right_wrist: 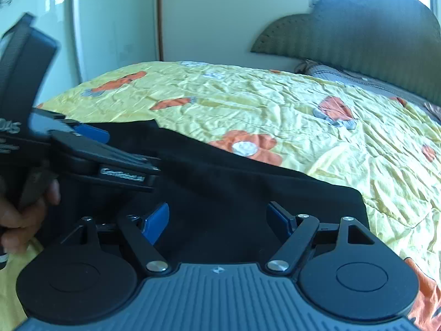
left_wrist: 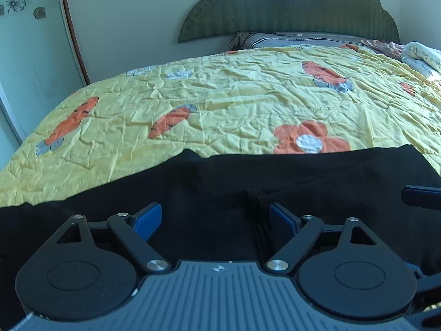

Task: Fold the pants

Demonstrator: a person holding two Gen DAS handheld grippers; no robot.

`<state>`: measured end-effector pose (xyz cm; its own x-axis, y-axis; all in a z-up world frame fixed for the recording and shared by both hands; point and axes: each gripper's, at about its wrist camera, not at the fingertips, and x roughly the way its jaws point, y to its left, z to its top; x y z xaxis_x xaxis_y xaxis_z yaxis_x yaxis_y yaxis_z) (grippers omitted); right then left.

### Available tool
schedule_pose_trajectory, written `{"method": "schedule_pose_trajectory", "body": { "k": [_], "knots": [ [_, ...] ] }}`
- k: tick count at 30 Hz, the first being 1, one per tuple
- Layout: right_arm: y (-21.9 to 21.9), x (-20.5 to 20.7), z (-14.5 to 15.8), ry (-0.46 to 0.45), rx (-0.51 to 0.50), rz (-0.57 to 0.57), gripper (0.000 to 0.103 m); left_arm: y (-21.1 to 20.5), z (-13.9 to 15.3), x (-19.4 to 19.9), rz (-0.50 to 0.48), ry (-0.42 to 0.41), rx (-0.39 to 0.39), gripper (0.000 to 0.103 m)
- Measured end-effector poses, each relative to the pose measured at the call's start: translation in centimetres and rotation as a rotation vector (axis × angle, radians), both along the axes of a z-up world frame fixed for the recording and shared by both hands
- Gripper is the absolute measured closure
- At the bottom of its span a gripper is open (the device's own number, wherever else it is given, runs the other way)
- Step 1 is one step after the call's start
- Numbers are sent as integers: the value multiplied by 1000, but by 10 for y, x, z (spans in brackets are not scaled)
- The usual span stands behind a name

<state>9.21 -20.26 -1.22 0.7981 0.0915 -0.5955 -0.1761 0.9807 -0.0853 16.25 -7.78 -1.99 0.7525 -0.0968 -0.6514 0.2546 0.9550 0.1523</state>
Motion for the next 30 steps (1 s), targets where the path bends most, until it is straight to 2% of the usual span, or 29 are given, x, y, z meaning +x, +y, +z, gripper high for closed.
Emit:
{"method": "schedule_pose_trajectory", "body": {
  "k": [3, 5, 9, 15, 30],
  "knots": [
    [2, 1, -11, 29, -23, -18, 24, 5, -4, -4, 26, 0, -39, 11],
    [-2, -1, -15, 19, 14, -34, 20, 8, -7, -5, 35, 0, -57, 9],
    [-2, -4, -20, -6, 18, -42, 15, 13, -10, -6, 54, -2, -82, 4],
    [-3, -4, -21, -2, 23, -48, 5, 14, -15, -11, 62, -39, -81, 2],
    [-3, -2, -22, 3, 17, -51, 0, 18, -18, -11, 67, -36, -122, 1]
  ]
}}
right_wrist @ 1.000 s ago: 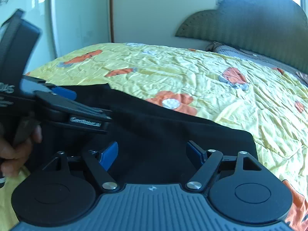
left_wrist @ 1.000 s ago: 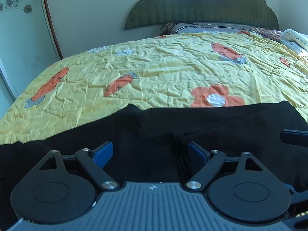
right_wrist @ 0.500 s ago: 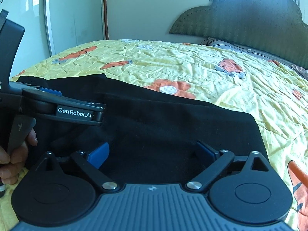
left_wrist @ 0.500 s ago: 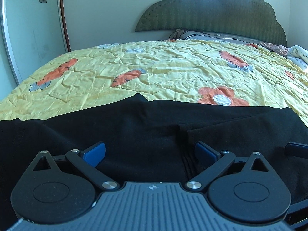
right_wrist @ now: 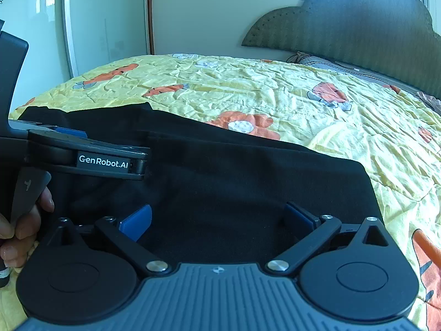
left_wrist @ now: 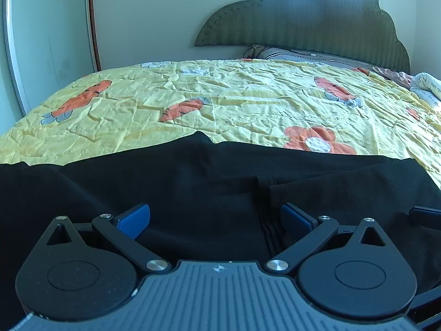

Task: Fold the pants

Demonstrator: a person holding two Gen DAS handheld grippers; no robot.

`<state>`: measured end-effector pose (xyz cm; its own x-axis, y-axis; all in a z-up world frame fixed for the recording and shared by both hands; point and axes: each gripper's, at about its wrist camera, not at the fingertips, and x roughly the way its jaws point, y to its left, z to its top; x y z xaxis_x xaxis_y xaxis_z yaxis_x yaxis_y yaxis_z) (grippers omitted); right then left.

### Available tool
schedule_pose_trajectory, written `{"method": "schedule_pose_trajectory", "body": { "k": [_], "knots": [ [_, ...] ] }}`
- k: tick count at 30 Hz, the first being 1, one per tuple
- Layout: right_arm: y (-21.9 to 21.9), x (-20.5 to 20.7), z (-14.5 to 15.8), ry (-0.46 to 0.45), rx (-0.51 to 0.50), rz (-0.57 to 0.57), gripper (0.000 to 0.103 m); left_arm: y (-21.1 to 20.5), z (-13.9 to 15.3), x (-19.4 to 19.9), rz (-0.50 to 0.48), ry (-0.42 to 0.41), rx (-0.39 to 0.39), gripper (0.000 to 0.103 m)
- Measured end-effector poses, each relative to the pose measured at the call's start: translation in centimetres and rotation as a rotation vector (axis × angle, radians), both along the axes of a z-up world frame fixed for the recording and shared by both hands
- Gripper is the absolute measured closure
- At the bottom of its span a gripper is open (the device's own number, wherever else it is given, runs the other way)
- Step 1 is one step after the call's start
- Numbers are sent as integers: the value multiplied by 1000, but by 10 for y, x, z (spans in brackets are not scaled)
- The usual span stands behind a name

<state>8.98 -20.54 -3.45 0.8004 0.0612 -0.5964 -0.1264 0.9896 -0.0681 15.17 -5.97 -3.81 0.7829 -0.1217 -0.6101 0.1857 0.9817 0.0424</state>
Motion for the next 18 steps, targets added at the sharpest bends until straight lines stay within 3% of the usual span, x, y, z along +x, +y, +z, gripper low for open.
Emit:
{"method": "schedule_pose_trajectory", "body": {
  "k": [15, 18],
  "knots": [
    [0, 0, 0, -3, 2, 2, 0, 3, -1, 1, 1, 8, -26, 0],
    [-2, -6, 3, -38, 22, 0, 0, 10, 2, 1, -3, 19, -57, 1]
  ]
}}
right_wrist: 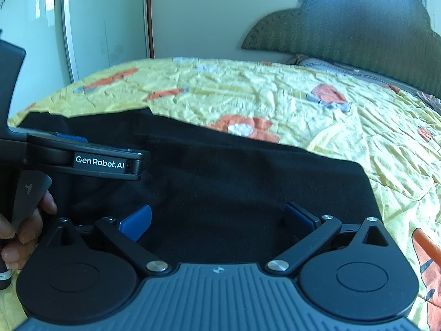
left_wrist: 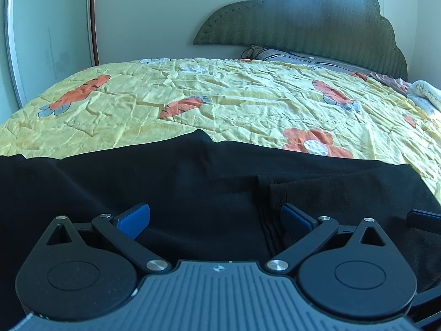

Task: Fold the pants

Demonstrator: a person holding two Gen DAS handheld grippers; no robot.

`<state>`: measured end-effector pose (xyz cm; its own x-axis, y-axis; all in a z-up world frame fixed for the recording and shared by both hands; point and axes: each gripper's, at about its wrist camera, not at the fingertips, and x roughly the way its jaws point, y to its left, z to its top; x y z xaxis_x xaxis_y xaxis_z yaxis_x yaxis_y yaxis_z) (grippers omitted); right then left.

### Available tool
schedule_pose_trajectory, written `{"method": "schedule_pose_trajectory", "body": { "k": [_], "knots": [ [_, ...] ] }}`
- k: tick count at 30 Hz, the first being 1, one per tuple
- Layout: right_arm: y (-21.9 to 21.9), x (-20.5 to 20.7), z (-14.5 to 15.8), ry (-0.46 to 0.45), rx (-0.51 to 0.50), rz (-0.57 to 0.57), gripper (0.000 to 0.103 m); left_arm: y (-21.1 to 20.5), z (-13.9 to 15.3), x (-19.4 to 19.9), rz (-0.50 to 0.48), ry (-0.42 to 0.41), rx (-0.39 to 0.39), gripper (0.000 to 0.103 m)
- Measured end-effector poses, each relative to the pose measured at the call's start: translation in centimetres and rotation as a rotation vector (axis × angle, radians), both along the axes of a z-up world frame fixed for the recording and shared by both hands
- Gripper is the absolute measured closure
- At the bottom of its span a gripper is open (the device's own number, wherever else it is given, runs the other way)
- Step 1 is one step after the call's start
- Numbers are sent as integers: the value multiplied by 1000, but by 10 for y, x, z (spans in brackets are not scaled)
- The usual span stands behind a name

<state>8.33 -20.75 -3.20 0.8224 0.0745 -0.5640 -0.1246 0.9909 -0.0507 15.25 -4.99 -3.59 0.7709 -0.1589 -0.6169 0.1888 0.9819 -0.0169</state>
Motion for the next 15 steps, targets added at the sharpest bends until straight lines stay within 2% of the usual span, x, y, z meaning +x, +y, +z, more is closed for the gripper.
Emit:
{"method": "schedule_pose_trajectory", "body": {
  "k": [3, 5, 7, 8, 9, 11, 15],
  "knots": [
    [2, -18, 7, -70, 3, 30, 1, 14, 9, 0, 19, 26, -76, 5],
    [12, -29, 11, -103, -50, 67, 1, 26, 15, 6, 23, 67, -171, 7],
    [28, -41, 13, -137, -136, 130, 11, 36, 20, 16, 16, 125, -279, 8],
    [36, -45, 13, -144, -176, 159, 20, 39, 21, 22, 7, 157, -322, 9],
    [44, -48, 13, -146, -213, 188, 30, 41, 21, 27, 1, 182, -355, 12],
    [58, -51, 9, -139, -274, 241, 42, 43, 24, 32, 6, 203, -391, 15],
    [75, -52, 1, -124, -326, 317, 52, 43, 28, 30, -30, 233, -434, 15]
  ]
}}
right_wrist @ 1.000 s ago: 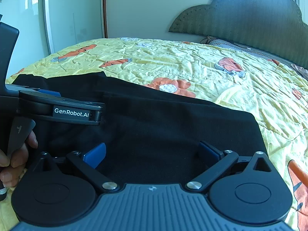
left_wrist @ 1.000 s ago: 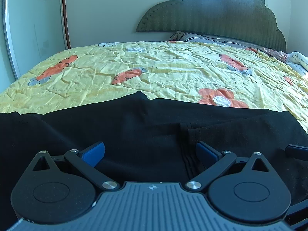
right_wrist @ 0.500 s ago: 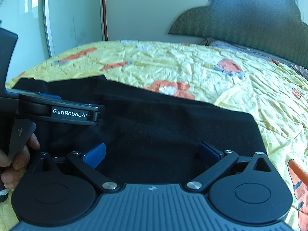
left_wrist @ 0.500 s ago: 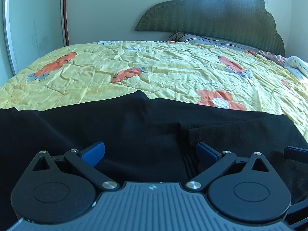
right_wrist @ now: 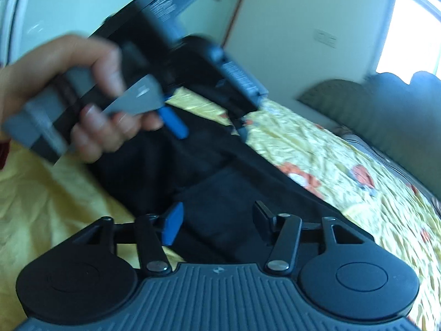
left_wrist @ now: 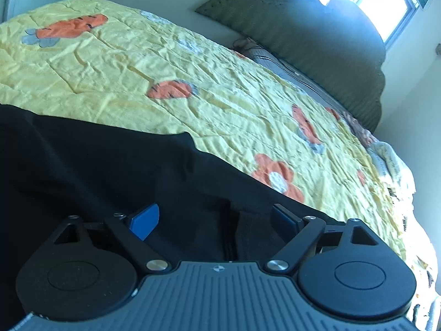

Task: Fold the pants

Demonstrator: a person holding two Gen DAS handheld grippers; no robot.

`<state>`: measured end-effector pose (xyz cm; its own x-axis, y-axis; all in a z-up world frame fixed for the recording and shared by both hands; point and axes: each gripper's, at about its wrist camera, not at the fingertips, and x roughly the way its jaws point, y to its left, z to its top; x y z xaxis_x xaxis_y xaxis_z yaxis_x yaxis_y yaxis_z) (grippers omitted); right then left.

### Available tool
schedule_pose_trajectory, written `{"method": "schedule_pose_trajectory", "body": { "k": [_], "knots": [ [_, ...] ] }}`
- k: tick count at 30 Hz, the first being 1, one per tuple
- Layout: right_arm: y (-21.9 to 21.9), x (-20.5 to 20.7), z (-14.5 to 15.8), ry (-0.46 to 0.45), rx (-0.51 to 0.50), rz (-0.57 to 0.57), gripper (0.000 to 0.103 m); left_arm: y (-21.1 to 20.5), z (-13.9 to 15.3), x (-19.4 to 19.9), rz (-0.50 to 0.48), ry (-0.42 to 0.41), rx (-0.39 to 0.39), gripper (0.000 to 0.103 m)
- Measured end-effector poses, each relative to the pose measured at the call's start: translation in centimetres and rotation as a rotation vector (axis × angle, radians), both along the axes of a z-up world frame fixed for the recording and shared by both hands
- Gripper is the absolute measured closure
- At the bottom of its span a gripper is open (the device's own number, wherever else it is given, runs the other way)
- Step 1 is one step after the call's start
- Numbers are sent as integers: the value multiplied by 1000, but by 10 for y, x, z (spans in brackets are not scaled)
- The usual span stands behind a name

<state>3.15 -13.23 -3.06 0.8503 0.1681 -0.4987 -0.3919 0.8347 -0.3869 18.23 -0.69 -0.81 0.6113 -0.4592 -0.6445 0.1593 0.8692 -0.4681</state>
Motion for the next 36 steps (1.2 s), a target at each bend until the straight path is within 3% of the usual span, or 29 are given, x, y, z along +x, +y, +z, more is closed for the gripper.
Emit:
{"method": "schedule_pose_trajectory", "body": {
  "k": [4, 7, 11, 15, 18, 21, 25, 31, 33, 36],
  "knots": [
    [6, 5, -6, 11, -27, 7, 54, -5, 0, -2, -90, 43, -116, 15],
    [1, 9, -1, 45, 31, 11, 54, -16, 1, -4, -170, 44, -181, 20],
    [-31, 10, 24, 87, 214, 10, 53, -39, 2, -7, -270, -5, -115, 25],
    [-85, 25, 32, 158, 402, -101, 52, -54, -17, 7, -292, 42, -67, 34],
    [-125, 39, 23, 242, 468, -258, 49, -59, -18, 10, -290, 20, -43, 36],
    [-148, 43, 28, 239, 494, -292, 48, -61, -7, 5, -295, -29, -40, 34],
    [-152, 70, 49, 181, 404, -268, 48, -62, 2, 15, -220, -67, 58, 34],
    [-135, 123, 31, 297, 234, -208, 48, -27, -5, 62, -35, 17, 162, 34],
    [-136, 126, 26, 278, 199, -216, 34, -19, -9, 79, -10, 27, 154, 34],
    [-140, 126, 26, 249, 228, -294, 29, -17, -7, 97, 12, 15, 161, 36]
  ]
}}
